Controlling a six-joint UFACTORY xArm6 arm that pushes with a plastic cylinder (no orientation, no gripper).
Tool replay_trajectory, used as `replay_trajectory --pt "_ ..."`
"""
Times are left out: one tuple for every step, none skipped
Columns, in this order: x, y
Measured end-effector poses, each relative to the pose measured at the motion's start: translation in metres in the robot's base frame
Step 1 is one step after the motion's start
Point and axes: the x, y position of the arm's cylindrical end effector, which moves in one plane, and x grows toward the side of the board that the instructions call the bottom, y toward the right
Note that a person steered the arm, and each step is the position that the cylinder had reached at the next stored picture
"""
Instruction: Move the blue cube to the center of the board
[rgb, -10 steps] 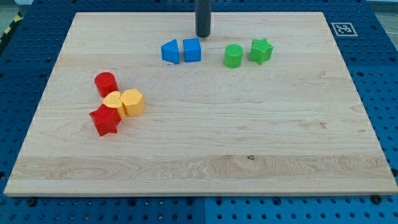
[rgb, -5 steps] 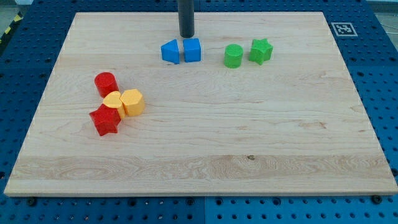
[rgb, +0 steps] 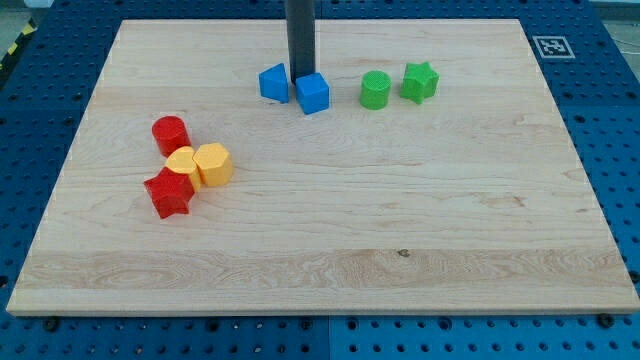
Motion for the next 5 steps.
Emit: replay_trajectory --pt "0.0 -0.024" --pt "0.007 -0.044" --pt "0.026 -0.044" --pt "0.044 -0.034" --pt "0.036 -0.032"
